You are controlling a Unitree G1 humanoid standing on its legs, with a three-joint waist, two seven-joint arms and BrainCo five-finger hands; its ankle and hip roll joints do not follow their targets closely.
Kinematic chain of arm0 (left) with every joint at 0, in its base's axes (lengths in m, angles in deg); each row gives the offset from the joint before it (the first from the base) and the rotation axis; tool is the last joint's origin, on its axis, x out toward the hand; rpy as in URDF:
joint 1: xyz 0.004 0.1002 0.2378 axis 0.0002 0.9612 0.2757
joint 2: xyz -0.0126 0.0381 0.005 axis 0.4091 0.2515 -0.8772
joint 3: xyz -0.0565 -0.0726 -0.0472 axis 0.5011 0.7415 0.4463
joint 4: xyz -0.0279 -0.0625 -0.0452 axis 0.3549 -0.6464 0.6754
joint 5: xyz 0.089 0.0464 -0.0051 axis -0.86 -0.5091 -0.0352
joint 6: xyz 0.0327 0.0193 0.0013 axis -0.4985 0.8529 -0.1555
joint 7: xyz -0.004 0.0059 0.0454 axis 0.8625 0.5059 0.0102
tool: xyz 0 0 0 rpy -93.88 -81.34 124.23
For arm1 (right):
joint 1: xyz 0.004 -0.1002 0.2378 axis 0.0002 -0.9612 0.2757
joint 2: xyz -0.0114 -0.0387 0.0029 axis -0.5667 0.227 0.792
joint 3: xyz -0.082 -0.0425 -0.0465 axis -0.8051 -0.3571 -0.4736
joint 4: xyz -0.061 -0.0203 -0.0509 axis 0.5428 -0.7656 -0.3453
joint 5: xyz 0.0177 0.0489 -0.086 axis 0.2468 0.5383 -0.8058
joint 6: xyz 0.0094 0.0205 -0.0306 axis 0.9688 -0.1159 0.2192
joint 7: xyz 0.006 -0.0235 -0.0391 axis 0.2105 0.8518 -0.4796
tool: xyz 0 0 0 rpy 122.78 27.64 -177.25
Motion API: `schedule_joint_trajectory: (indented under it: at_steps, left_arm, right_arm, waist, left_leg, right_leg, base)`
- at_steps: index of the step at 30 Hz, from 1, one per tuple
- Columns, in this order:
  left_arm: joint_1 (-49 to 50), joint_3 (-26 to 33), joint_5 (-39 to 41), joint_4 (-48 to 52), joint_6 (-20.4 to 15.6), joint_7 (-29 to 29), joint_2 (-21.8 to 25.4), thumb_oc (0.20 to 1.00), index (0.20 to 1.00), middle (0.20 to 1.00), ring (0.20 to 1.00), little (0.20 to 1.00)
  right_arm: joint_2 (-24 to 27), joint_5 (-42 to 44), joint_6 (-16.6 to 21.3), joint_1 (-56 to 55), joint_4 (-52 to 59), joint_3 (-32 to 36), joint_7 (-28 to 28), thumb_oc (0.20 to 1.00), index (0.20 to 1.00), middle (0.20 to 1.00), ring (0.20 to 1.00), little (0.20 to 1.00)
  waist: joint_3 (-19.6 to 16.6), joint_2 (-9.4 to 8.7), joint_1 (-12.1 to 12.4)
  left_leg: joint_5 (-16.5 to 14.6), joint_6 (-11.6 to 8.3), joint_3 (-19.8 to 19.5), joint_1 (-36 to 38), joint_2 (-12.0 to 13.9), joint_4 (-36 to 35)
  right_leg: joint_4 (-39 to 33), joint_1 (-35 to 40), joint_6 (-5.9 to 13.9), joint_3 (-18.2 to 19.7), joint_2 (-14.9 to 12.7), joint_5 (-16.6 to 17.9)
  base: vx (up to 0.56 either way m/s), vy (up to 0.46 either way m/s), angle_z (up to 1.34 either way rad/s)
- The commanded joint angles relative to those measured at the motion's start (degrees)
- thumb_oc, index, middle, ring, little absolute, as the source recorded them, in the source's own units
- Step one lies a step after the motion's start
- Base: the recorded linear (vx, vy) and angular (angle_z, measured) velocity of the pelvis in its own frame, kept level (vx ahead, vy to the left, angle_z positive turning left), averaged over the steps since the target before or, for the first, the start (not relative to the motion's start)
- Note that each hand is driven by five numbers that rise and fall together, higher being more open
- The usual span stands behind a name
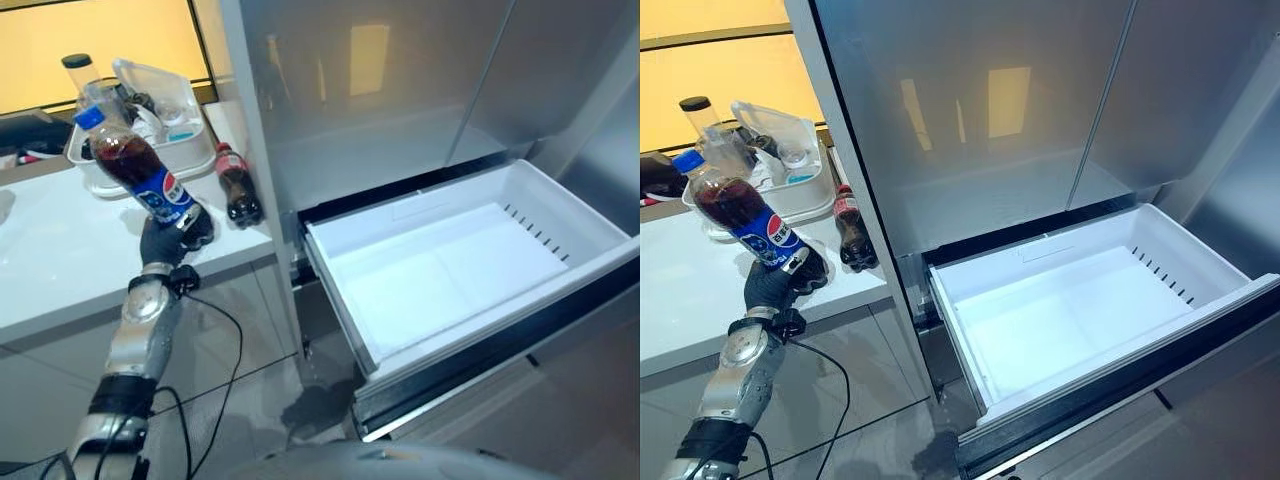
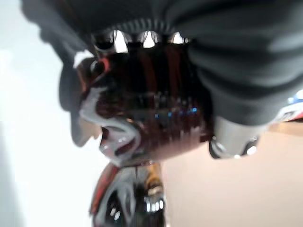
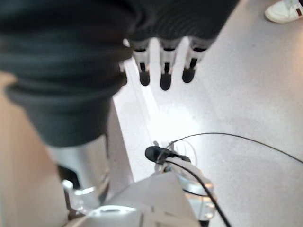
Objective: Take the drinks into the refrigerator
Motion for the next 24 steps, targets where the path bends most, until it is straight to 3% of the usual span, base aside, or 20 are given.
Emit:
schedule_joint_trajectory:
  at_steps: [1, 4, 5, 8, 9, 11, 12, 14, 15, 17, 18, 19, 20, 22, 23, 24]
  left_arm:
    - [2.3, 2.8, 0.1, 6.0, -1.9, 3.8, -1.7, 0.2, 0.2, 0.2, 0.2, 0.2]
    - [4.9, 3.2, -0.1, 9.3, -2.0, 5.1, -2.4, 0.2, 0.2, 0.2, 0.2, 0.2]
    - [7.3, 4.0, 0.3, 12.2, -2.1, 6.6, -2.9, 0.2, 0.2, 0.2, 0.2, 0.2]
    - [8.8, 4.3, 0.5, 14.2, -2.1, 7.4, -3.1, 0.2, 0.2, 0.2, 0.2, 0.2]
    - [12.5, 5.6, 1.6, 18.5, -2.4, 9.4, -3.2, 0.2, 0.2, 0.2, 0.2, 0.2]
    - [13.4, 5.7, 2.6, 19.9, -2.5, 9.8, -3.7, 0.2, 0.2, 0.2, 0.2, 0.2]
    - [14.6, 5.8, 3.0, 21.3, -2.7, 10.0, -4.0, 0.2, 0.2, 0.2, 0.2, 0.2]
    - [14.9, 5.5, 3.3, 21.9, -2.9, 10.1, -4.1, 0.2, 0.2, 0.2, 0.2, 0.2]
    - [15.0, 4.2, 3.8, 22.4, -2.6, 10.7, -3.8, 0.2, 0.2, 0.2, 0.2, 0.2]
    - [14.9, 3.5, 3.7, 22.9, -2.7, 10.9, -3.4, 0.2, 0.2, 0.2, 0.2, 0.2]
    - [14.6, 2.1, 4.6, 23.5, -2.5, 11.3, -3.3, 0.2, 0.2, 0.2, 0.2, 0.2]
    - [14.5, 1.9, 4.6, 23.5, -2.5, 11.3, -3.5, 0.2, 0.2, 0.2, 0.2, 0.2]
    - [14.3, 0.7, 5.1, 23.6, -2.3, 11.7, -3.2, 0.2, 0.2, 0.2, 0.2, 0.2]
    - [14.2, -0.2, 5.1, 23.9, -2.3, 11.9, -2.8, 0.2, 0.2, 0.2, 0.2, 0.2]
    - [13.8, -0.9, 5.0, 24.3, -2.2, 12.1, -2.4, 0.2, 0.2, 0.2, 0.2, 0.2]
    - [13.7, -1.1, 5.1, 24.3, -2.3, 12.1, -2.6, 0.2, 0.2, 0.2, 0.2, 0.2]
  right_arm:
    - [0.6, 7.0, 2.1, 3.5, -2.7, 4.4, -1.1, 1.0, 1.0, 1.0, 1.0, 1.0]
    - [1.3, 11.9, 3.1, 3.6, -2.8, 8.5, -1.8, 1.0, 1.0, 1.0, 1.0, 1.0]
    - [2.4, 18.0, 4.3, 3.6, -2.6, 13.7, -2.7, 1.0, 1.0, 1.0, 1.0, 1.0]
    - [3.4, 21.6, 4.9, 3.3, -2.5, 16.9, -3.4, 1.0, 1.0, 1.0, 1.0, 1.0]
    - [7.3, 30.2, 7.2, 2.4, -1.4, 26.1, -5.0, 1.0, 1.0, 1.0, 1.0, 1.0]
    - [9.1, 32.4, 7.8, 2.2, -0.7, 28.5, -5.6, 1.0, 1.0, 1.0, 1.0, 1.0]
    - [13.5, 36.6, 9.0, 2.3, -0.6, 33.7, -6.9, 1.0, 1.0, 1.0, 1.0, 1.0]
    - [15.7, 38.5, 9.6, 2.9, -0.4, 35.4, -7.4, 1.0, 1.0, 1.0, 1.0, 1.0]
    - [20.1, 40.6, 10.0, 3.5, -0.4, 38.5, -8.1, 1.0, 1.0, 1.0, 1.0, 1.0]
    - [23.0, 41.7, 10.1, 4.3, -0.8, 40.0, -8.5, 1.0, 1.0, 1.0, 1.0, 1.0]
    - [28.4, 43.1, 9.8, 4.6, -1.9, 42.8, -8.7, 1.0, 1.0, 1.0, 1.0, 1.0]
    - [28.9, 43.1, 9.7, 4.6, -2.2, 43.0, -8.5, 1.0, 1.0, 1.0, 1.0, 1.0]
    - [34.5, 42.7, 9.4, 4.7, -3.2, 44.7, -8.6, 1.0, 1.0, 1.0, 1.0, 1.0]
    - [37.7, 43.0, 9.4, 5.6, -3.3, 45.3, -8.7, 1.0, 1.0, 1.0, 1.0, 1.0]
    - [43.9, 42.6, 9.1, 6.2, -2.6, 47.3, -8.9, 1.0, 1.0, 1.0, 1.0, 1.0]
    - [44.3, 42.6, 9.0, 6.2, -2.8, 47.4, -8.8, 1.0, 1.0, 1.0, 1.0, 1.0]
  waist:
    - [0.0, -2.17, 0.7]
    - [0.0, -2.18, 0.7]
    - [0.1, -2.34, 0.5]
    - [0.1, -2.31, 0.5]
    - [0.0, -2.65, 0.2]
    - [-0.1, -2.6, 0.3]
    - [-0.1, -2.9, 0.2]
    - [-0.3, -2.96, 0.2]
    - [-0.6, -3.49, 0.0]
    - [-0.8, -3.6, 0.0]
    - [-0.9, -4.08, -0.2]
    - [-0.8, -3.87, 0.0]
    - [-0.9, -4.42, -0.2]
    - [-1.0, -4.61, -0.1]
    - [-1.2, -5.0, -0.4]
    - [-1.1, -4.8, -0.3]
  left_leg:
    - [-2.4, 0.86, -2.6, -0.2, -0.6, 0.3]
    - [-2.5, 0.91, -2.6, -0.2, -0.5, 0.3]
    - [-2.6, 1.0, -2.7, -0.2, -0.5, 0.3]
    - [-2.8, 1.04, -2.7, -0.1, -0.5, 0.3]
    - [-3.1, 1.17, -2.8, -0.1, -0.4, 0.3]
    - [-3.2, 1.19, -2.8, 0.0, -0.4, 0.3]
    - [-3.4, 1.21, -2.9, 0.2, -0.4, 0.3]
    - [-3.5, 1.23, -2.9, 0.2, -0.4, 0.3]
    - [-3.5, 1.18, -2.9, 0.3, -0.4, 0.3]
    - [-3.6, 1.15, -2.9, 0.3, -0.4, 0.3]
    - [-3.7, 1.1, -2.8, 0.3, -0.4, 0.3]
    - [-3.7, 1.11, -2.8, 0.3, -0.4, 0.3]
    - [-3.6, 1.05, -2.7, 0.4, -0.4, 0.3]
    - [-3.6, 1.02, -2.6, 0.4, -0.4, 0.3]
    - [-3.5, 0.94, -2.5, 0.5, -0.4, 0.3]
    - [-3.5, 0.94, -2.5, 0.5, -0.4, 0.3]
  right_leg:
    - [0.6, 0.4, 5.07, -1.7, -2.4, 0.5]
    - [0.6, 0.3, 5.08, -1.7, -2.4, 0.5]
    - [0.6, 0.3, 5.05, -1.7, -2.4, 0.4]
    - [0.6, 0.4, 5.05, -1.7, -2.4, 0.4]
    - [0.6, 0.3, 5.11, -1.7, -2.3, 0.2]
    - [0.6, 0.4, 5.16, -1.7, -2.3, 0.2]
    - [0.6, 0.5, 5.29, -1.8, -2.4, 0.3]
    - [0.6, 0.5, 5.33, -1.7, -2.4, 0.3]
    - [0.6, 0.5, 5.44, -1.7, -2.5, 0.4]
    - [0.6, 0.6, 5.52, -1.8, -2.5, 0.4]
    - [0.6, 0.6, 5.64, -1.8, -2.6, 0.5]
    - [0.6, 0.6, 5.66, -1.8, -2.6, 0.5]
    - [0.6, 0.7, 5.74, -1.8, -2.5, 0.6]
    - [0.6, 0.7, 5.77, -1.9, -2.5, 0.7]
    - [0.6, 0.7, 5.87, -1.9, -2.5, 0.7]
    - [0.6, 0.7, 5.88, -1.9, -2.5, 0.7]
  base:
    - [0.0, 0.0, 0.0]
    - [0.0, 0.003, 0.01]
    - [0.0, 0.0, 0.0]
    - [0.0, 0.0, 0.0]
    - [0.0, 0.0, 0.0]
    - [0.0, 0.0, 0.0]
    - [0.0, 0.0, 0.0]
    - [0.0, 0.0, 0.0]
    - [0.0, 0.0, 0.0]
    - [0.0, 0.0, 0.0]
    - [0.0, 0.0, 0.0]
    - [0.0, 0.0, 0.0]
    - [0.0, 0.0, 0.0]
    - [0.0, 0.0, 0.0]
    - [0.0, 0.0, 0.0]
    - [0.0, 0.0, 0.0]
